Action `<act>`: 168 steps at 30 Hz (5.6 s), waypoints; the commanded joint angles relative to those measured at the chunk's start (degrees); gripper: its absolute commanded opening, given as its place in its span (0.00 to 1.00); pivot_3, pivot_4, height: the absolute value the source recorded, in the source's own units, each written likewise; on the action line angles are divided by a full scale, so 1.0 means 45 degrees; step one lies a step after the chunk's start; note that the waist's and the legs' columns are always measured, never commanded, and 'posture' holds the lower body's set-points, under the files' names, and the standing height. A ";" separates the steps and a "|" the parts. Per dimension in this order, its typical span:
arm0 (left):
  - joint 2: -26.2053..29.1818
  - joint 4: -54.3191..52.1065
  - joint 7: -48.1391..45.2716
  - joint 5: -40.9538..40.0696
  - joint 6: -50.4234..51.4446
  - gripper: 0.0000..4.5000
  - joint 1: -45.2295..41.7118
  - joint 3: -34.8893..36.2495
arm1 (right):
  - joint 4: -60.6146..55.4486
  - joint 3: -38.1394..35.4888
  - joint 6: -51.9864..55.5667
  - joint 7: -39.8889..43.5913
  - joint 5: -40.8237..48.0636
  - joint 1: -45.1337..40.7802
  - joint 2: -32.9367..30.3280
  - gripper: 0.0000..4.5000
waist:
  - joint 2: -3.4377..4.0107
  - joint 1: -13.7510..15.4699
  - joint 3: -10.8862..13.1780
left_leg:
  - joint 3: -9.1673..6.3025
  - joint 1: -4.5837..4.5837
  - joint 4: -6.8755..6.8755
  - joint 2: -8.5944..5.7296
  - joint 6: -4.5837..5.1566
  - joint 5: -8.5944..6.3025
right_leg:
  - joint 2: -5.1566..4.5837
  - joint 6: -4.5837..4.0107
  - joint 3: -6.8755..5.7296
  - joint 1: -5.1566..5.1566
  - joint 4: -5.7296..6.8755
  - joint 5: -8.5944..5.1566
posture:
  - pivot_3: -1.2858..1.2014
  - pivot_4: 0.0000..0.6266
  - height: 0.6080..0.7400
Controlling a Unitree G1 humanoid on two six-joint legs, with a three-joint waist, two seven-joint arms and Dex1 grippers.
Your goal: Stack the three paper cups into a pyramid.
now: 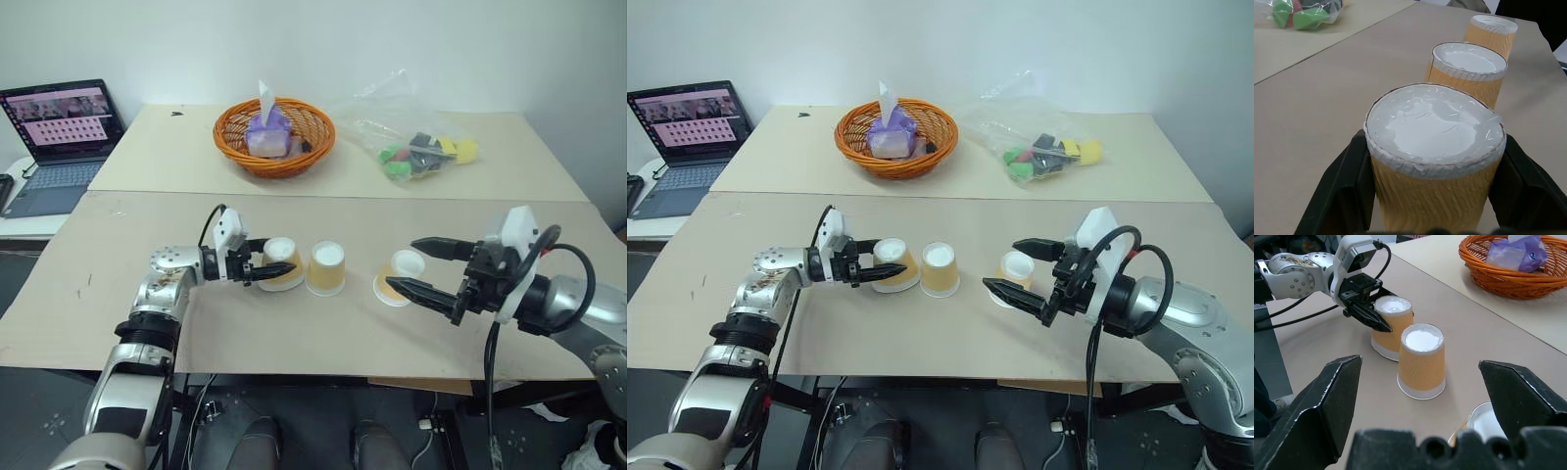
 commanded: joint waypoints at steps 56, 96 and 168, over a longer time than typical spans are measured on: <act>0.4420 -0.6414 -0.0361 -0.3314 0.6685 0.99 -0.1122 0.1498 | 0.6206 0.1163 -0.3917 0.3500 -0.4366 -0.0961 0.0805 1.00 | 0.0006 -0.0283 0.0008 | 0.0009 0.0003 -0.0002 0.0015 0.0001 -0.0001 | 0.0013 0.0005 0.0011 -0.0013 0.0008 -0.0004 | 0.52 0.24 1.00; 0.4825 -0.7731 -0.0018 -0.3702 0.6652 0.99 0.0692 0.1838 | 0.9525 0.2598 -0.4795 0.5039 -0.5258 -0.3538 0.2852 1.00 | 0.0013 -0.0352 0.0012 | 0.0008 0.0002 -0.0003 0.0014 0.0001 -0.0001 | 0.0012 0.0007 0.0011 -0.0024 0.0020 -0.0006 | 0.52 0.24 1.00; 0.4156 -0.9281 0.1497 -0.4018 0.5684 1.00 0.2940 0.1938 | 1.7471 0.6619 -0.4091 1.0520 -0.8313 -1.4197 0.7090 0.64 | 0.0061 -0.0449 0.0041 | 0.0012 0.0005 -0.0050 0.0019 -0.0006 0.0003 | 0.0013 0.0000 0.0013 -0.0084 0.0044 -0.0003 | 0.52 0.24 1.00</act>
